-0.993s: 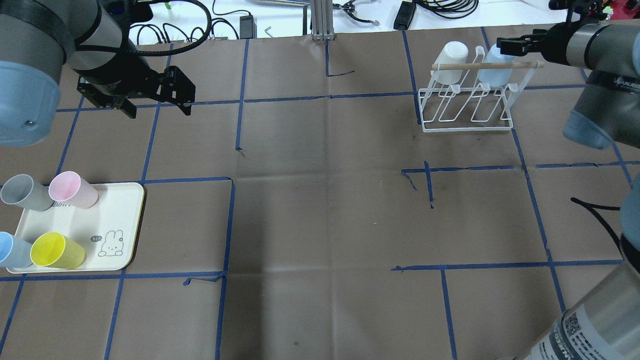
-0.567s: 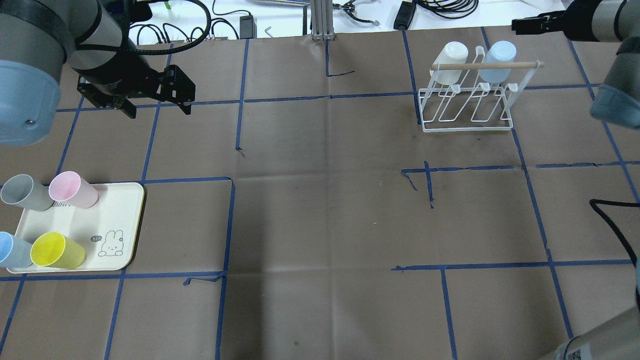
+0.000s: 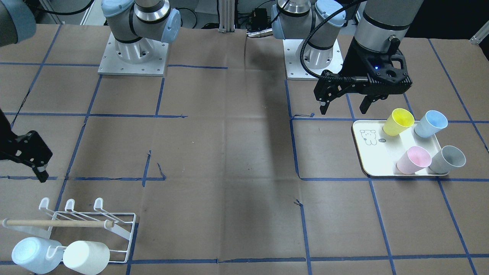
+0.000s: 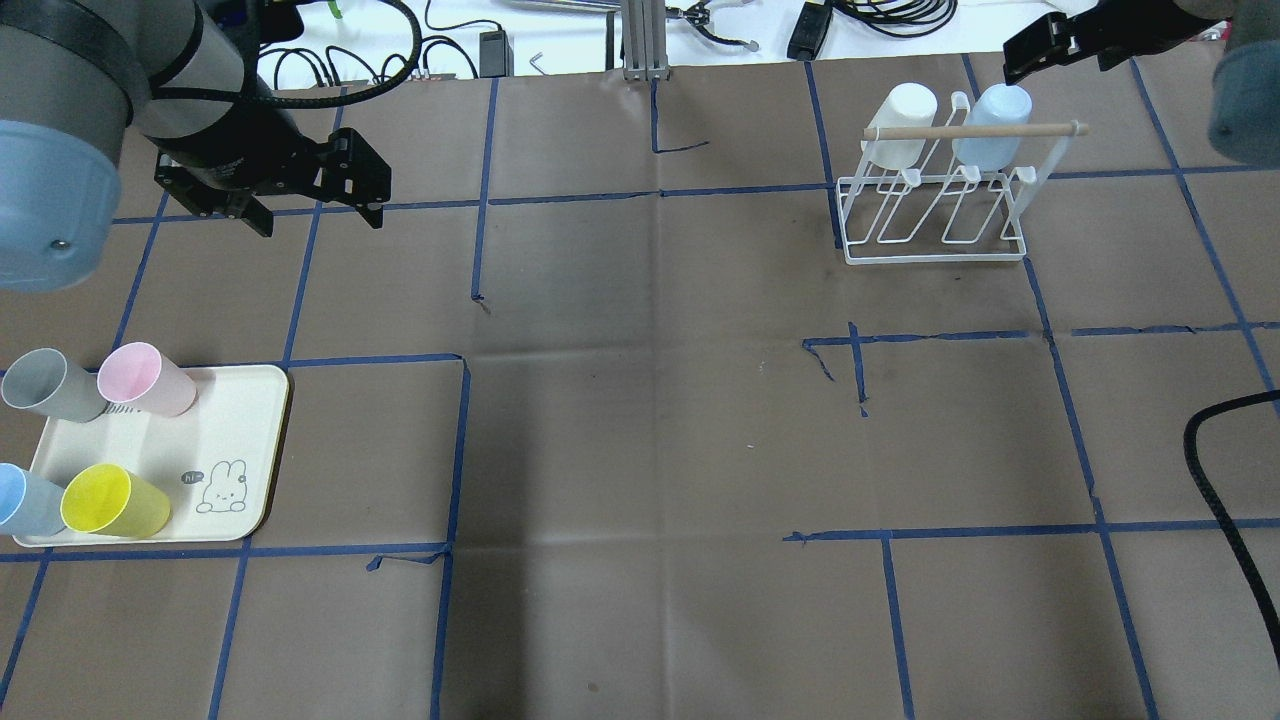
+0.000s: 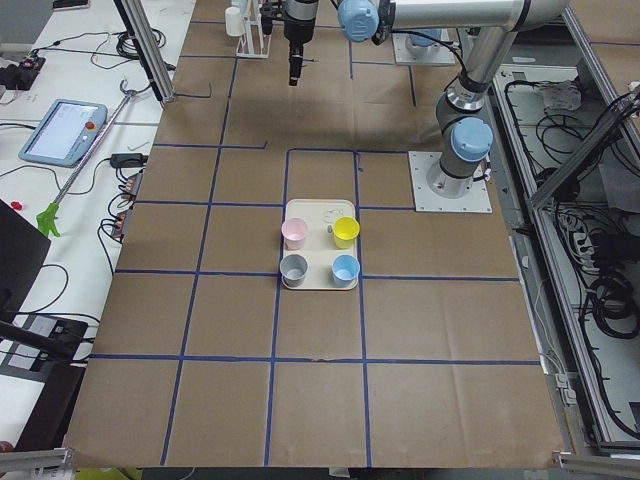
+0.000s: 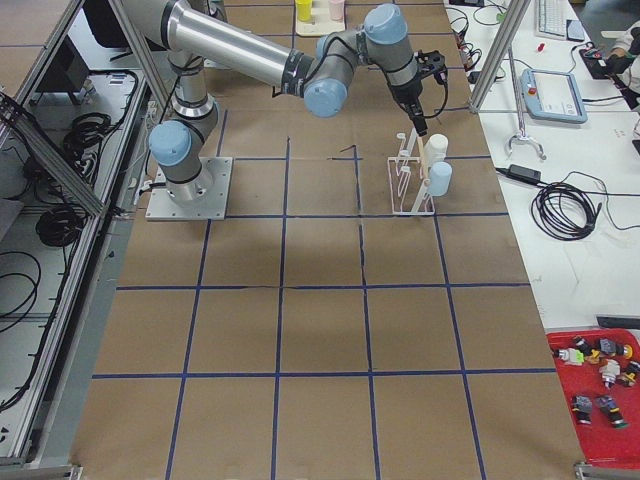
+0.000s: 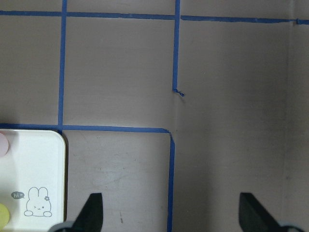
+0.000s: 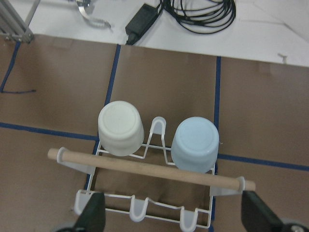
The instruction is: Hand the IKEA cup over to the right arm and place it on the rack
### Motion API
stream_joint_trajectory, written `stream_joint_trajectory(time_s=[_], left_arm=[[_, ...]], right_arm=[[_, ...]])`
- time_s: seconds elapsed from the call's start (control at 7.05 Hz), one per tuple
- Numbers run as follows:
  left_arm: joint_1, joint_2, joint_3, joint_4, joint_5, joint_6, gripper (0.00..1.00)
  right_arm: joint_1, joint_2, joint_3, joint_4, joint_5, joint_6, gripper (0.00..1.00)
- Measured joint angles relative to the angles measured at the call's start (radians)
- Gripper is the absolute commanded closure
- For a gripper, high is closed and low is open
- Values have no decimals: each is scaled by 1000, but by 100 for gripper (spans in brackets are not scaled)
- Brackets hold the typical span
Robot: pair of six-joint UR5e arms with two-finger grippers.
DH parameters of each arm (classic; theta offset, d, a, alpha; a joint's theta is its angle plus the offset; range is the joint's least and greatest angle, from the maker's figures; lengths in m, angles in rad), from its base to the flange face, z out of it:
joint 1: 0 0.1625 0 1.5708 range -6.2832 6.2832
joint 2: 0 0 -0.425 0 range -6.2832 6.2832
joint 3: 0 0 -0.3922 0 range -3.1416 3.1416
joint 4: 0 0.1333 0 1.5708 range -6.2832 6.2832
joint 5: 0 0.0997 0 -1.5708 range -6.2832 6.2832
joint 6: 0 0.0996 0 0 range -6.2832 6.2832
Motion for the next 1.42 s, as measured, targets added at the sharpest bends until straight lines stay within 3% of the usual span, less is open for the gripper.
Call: stream_joint_trajectory(time_s=[0.28,0.57,0.99,1.42], left_arm=[[0,-1,-2,-1,0,0,0],[0,-9,-4,0,1,-1,0],[0,-12,-4,1,-1,-5,0],[-1,-13,-2,1,-2,-6,0]], right_arm=[[75,-55,-43,213,-53,83,0],[93,-69,-49,250,-60,100,0],[267,-229,95,458,-201,311,0],[302,-273,140,480,-212,359,0]])
